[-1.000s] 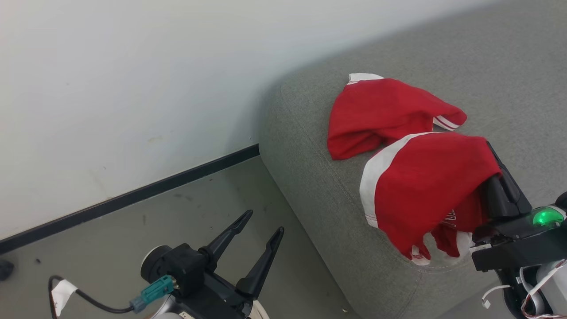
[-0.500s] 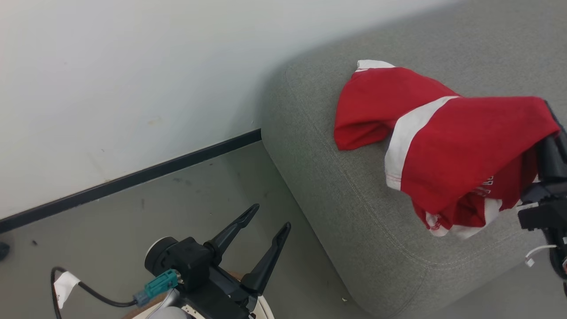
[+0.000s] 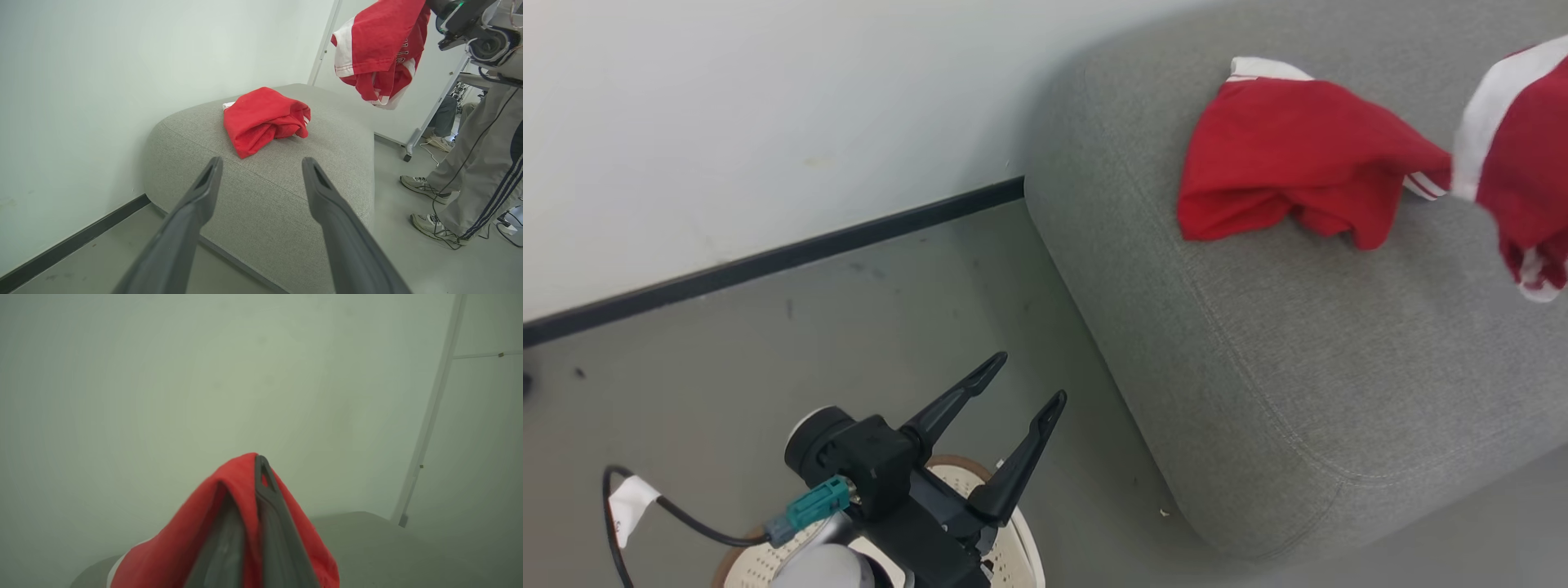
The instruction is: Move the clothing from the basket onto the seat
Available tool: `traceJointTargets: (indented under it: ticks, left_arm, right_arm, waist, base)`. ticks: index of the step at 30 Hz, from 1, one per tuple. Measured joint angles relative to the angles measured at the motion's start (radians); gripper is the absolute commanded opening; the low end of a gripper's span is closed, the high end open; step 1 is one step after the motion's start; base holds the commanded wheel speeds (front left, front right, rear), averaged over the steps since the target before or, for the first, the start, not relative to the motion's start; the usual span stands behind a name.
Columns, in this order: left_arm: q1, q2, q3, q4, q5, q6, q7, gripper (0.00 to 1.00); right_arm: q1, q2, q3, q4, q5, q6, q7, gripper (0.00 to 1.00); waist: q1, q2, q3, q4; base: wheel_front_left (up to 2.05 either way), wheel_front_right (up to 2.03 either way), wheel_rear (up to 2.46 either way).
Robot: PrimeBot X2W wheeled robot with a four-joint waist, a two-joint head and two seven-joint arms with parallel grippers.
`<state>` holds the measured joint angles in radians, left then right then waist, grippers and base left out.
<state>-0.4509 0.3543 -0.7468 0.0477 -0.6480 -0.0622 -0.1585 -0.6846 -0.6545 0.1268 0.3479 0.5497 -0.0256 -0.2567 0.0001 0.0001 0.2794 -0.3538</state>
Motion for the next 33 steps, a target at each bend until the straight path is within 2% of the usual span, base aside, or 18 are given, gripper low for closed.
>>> traceJointTargets:
  ticks: [8,15,21,27,33]
  left_arm:
    - [-0.045,0.024,0.003,-0.039,0.025,-0.008,0.027,1.00]
    - [-0.075,0.033,0.008,-0.063,0.027,-0.008,0.044,1.00]
    - [-0.111,0.047,0.022,-0.085,0.035,-0.008,0.056,1.00]
    - [-0.142,0.049,0.026,-0.079,0.036,-0.010,0.060,1.00]
    - [-0.158,0.047,0.029,-0.056,0.036,-0.018,0.058,1.00]
  right_arm:
    - [-0.110,-0.053,-0.045,0.144,-0.029,-0.038,0.000,0.00]
    - [-0.161,-0.069,-0.055,0.199,-0.056,-0.059,0.000,0.00]
    - [-0.216,-0.112,-0.095,0.254,-0.111,-0.090,0.000,0.00]
    - [-0.235,-0.076,-0.086,0.375,-0.115,-0.090,0.003,0.00]
    - [-0.270,-0.012,-0.045,0.516,-0.110,-0.090,0.083,0.00]
  waist:
    - [0.0001,0.0000,0.086,0.027]
    - [0.0001,0.0001,0.157,0.050]
    - [0.0000,0.0001,0.228,0.074]
    - [0.0000,0.0000,0.285,0.101]
    - [0.0001,0.0001,0.309,0.133]
  base:
    - [0.00,0.00,0.00]
    - [0.00,0.00,0.00]
    - [0.00,0.00,0.00]
    - [0.00,0.00,0.00]
    - [0.00,0.00,0.00]
